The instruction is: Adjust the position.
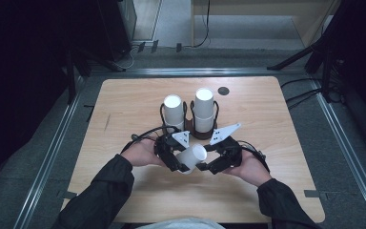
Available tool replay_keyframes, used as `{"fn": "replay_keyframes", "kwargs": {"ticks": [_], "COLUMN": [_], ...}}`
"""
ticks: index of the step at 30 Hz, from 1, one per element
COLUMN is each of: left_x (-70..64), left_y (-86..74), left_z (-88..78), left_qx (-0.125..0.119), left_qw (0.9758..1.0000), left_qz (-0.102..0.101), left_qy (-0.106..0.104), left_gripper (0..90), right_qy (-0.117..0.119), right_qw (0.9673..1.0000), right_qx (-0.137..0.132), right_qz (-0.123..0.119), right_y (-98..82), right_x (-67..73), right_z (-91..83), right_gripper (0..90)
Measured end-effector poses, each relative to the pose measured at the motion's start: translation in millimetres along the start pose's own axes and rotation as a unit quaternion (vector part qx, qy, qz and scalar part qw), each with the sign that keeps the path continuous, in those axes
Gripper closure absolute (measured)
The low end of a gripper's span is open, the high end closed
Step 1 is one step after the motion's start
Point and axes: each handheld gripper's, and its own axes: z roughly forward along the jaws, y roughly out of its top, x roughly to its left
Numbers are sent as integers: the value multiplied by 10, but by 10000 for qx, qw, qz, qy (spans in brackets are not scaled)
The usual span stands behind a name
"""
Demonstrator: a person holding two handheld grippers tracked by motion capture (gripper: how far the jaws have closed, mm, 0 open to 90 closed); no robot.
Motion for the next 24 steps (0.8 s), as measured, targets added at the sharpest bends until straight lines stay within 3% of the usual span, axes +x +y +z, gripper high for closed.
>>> {"fn": "replay_keyframes", "kwargs": {"ticks": [9,10,21,23,24], "left_x": [-34,-43,-48,-31,-25], "left_y": [34,29,4,-14,-15], "left_z": [17,24,3,-9,-14], "left_qx": [95,135,-107,-261,-285], "left_qw": [9999,9999,9999,9993,9992], "left_qz": [16,61,24,-179,-246], "left_qy": [-47,-31,-133,-209,-159], "left_gripper": [294,291,259,225,161], "right_qy": [147,116,243,257,247], "right_qw": [9997,9997,9996,9995,9996], "right_qx": [-90,-68,-77,-101,-110], "right_qz": [-158,-195,-122,-123,-125], "right_y": [100,121,153,152,152], "right_x": [38,50,44,40,37], "right_z": [61,77,20,5,-1], "right_gripper": [278,325,338,337,336]}}
